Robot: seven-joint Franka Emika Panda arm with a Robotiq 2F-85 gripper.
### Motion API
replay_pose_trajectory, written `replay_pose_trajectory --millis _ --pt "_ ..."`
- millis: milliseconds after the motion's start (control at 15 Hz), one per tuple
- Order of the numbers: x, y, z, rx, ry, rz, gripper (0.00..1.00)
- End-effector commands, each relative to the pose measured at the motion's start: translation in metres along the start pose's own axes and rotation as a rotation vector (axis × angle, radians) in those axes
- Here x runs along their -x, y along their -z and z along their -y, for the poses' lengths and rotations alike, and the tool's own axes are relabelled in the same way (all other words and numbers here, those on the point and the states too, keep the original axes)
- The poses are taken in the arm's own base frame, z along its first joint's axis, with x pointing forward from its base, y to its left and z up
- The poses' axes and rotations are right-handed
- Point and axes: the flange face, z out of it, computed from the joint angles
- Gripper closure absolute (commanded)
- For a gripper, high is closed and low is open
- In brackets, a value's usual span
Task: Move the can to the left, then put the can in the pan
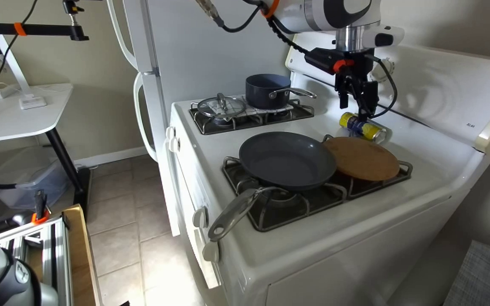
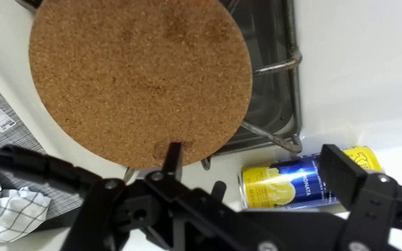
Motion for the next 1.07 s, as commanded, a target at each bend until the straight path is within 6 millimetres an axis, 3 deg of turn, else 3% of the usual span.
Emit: replay_pose_trajectory --millis 0,267,533,800,1000 --pt "0.0 0.001 0.001 0.0 0.001 0.0 0.0" --pt "-0.003 0.0 0.001 -0.03 0.009 -0.036 0.0" --pt "-0.023 -0.002 0.001 -0.126 0.071 -0.233 0.0" --pt "-0.022 -0.025 0.006 -0.134 0.112 -0.228 0.0" --pt "-0.018 -0.049 -0.003 -0.094 0.121 -0.195 0.0"
